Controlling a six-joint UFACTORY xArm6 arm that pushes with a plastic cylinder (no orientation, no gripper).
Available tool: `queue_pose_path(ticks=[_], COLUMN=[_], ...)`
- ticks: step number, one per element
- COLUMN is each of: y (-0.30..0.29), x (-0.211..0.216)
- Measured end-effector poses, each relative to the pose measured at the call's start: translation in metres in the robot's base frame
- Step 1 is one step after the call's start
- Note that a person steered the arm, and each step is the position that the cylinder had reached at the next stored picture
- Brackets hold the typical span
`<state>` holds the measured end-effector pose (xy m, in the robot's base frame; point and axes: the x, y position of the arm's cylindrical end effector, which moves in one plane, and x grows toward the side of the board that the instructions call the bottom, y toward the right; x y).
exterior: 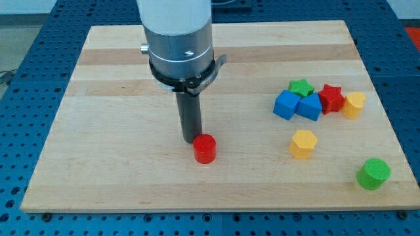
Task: Move the red circle towards bottom center of the board
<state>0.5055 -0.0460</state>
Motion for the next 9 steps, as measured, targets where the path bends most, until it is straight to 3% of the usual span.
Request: queue_pose_path(ticks=[3,4,6,9], y=[0.033,0.057,0.047,-0.039], x=[-0.021,0.008,0.01,0.052])
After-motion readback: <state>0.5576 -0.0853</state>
